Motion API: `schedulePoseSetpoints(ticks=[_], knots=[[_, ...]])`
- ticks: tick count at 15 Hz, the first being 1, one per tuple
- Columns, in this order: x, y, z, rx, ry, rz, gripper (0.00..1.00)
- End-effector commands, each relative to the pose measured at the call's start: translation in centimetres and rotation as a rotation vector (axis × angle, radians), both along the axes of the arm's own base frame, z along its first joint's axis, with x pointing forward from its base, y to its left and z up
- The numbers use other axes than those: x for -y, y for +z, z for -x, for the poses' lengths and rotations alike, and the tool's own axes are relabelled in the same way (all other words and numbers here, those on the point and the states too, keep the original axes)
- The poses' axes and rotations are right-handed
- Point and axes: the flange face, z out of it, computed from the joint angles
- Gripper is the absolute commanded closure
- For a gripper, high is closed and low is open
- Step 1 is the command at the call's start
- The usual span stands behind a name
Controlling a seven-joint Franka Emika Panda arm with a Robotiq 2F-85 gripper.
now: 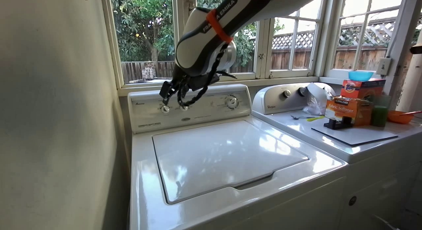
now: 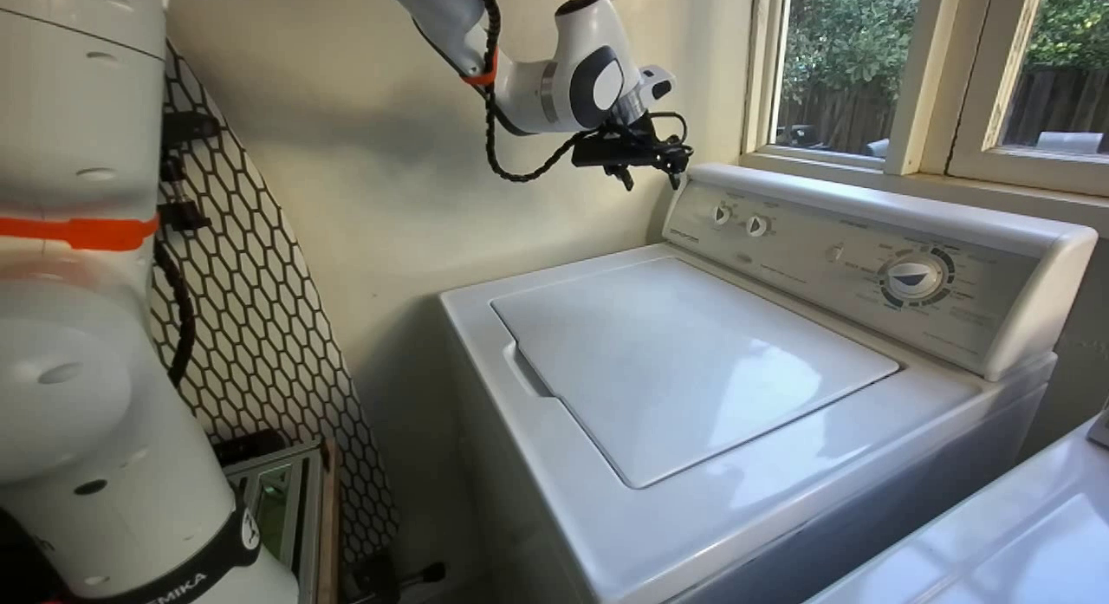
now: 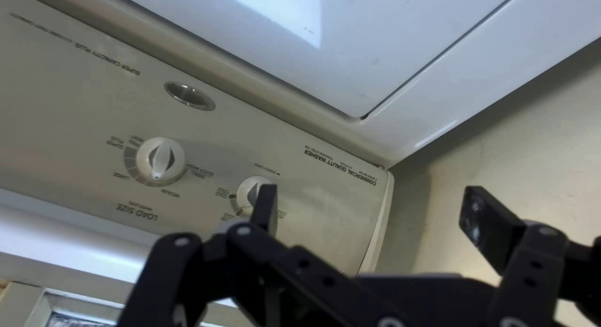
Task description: Turn the knob on the far left to the right.
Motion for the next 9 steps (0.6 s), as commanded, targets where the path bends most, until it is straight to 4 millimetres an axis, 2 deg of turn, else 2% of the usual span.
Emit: schedulePoseSetpoints(ticks=[1, 4, 9], knots=[[-2.8, -2.6, -3.1, 0.024, 0.043, 0.046, 0.0], [-3.7, -3.6, -5.4, 0.058, 0.038, 0.075, 0.0], [-3.5, -4.2, -8.7, 0.127, -0.01, 0.137, 0.0]])
